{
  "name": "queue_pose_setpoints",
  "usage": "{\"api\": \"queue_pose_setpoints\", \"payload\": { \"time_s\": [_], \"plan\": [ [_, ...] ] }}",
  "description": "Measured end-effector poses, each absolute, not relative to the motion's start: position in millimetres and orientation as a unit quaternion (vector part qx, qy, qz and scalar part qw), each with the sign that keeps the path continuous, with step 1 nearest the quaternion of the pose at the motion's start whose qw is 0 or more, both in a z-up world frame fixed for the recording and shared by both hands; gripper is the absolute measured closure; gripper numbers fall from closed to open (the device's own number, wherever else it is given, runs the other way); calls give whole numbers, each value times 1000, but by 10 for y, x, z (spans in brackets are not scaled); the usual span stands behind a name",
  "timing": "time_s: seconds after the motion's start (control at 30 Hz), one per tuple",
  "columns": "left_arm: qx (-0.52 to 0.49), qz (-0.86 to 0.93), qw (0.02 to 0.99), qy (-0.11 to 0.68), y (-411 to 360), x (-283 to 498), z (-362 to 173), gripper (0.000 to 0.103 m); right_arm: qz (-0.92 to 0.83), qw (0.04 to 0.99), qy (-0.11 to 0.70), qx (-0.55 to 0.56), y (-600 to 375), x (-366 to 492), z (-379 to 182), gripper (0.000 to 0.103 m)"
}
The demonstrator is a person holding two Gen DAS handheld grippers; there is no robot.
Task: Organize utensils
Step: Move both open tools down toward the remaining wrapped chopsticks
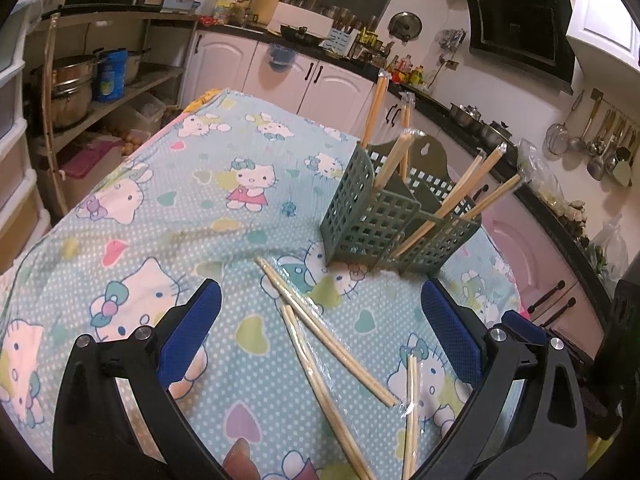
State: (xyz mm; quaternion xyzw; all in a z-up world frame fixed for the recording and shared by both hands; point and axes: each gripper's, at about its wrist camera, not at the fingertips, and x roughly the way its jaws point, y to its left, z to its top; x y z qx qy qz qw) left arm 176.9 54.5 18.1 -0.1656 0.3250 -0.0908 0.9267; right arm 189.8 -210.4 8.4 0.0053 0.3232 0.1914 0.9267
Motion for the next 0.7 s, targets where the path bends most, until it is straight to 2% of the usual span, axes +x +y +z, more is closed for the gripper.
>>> {"api": "queue_pose_setpoints", "payload": {
  "time_s": [0.7],
  "plan": [
    [-137,-80,911,381,557,1857,-187,12,181,907,379,1,-2025,1886,-293,54]
  ]
}}
